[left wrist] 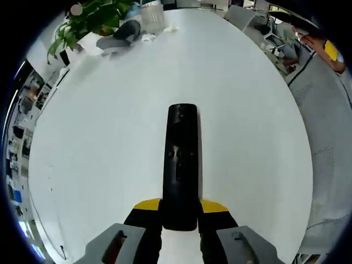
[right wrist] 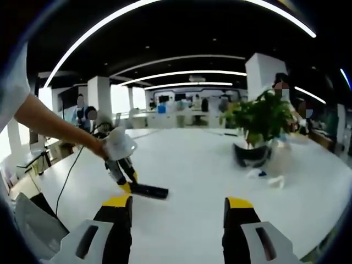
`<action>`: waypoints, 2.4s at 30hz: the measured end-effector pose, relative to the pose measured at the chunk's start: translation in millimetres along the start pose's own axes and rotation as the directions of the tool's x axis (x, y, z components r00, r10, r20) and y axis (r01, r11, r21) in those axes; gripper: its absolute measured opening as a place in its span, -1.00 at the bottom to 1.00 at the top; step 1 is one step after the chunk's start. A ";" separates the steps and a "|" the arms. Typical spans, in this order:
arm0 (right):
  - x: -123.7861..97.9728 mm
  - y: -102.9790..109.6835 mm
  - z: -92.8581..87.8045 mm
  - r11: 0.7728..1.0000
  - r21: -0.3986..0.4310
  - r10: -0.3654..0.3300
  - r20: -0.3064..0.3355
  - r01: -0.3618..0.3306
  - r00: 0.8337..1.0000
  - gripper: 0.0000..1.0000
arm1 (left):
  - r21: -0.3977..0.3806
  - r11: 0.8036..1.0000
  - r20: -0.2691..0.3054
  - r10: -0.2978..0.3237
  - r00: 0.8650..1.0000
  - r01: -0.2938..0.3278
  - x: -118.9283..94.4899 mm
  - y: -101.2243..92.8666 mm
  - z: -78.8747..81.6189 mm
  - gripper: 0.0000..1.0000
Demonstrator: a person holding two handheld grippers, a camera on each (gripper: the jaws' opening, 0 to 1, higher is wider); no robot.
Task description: Press the specified remote control buttons in sequence, fully releasing each button before pressing the next.
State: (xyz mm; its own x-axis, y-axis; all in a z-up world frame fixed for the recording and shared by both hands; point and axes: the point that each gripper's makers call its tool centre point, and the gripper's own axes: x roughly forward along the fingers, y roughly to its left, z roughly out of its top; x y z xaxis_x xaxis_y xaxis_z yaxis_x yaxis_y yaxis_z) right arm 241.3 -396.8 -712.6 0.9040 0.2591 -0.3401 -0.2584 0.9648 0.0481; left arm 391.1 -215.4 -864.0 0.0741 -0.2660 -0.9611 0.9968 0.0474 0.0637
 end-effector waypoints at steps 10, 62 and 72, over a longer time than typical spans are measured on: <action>-0.3 -2.1 0.1 1.000 0.004 -0.009 0.003 0.009 1.000 0.29 | -0.012 1.000 -0.014 0.013 1.000 -0.013 -1.9 19.1 -7.9 -0.53; 1.6 -4.4 -8.1 0.999 -0.018 -0.048 -0.038 0.047 0.998 0.21 | -0.087 0.994 0.018 0.061 0.998 -0.059 0.8 75.7 -15.5 -0.42; 1.0 -2.6 -4.9 1.000 -0.004 -0.031 -0.022 0.031 0.999 0.28 | -0.209 0.969 0.092 0.154 0.984 -0.132 -3.8 76.2 -18.4 -0.35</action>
State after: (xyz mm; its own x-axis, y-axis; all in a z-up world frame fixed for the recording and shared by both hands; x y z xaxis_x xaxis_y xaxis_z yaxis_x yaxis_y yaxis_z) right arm 241.2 -399.2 -717.6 0.9037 0.2281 -0.3624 -0.2318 0.9722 0.0339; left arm 466.2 -193.1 -860.4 0.2287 -0.3427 -0.9112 0.9501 0.2824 0.1323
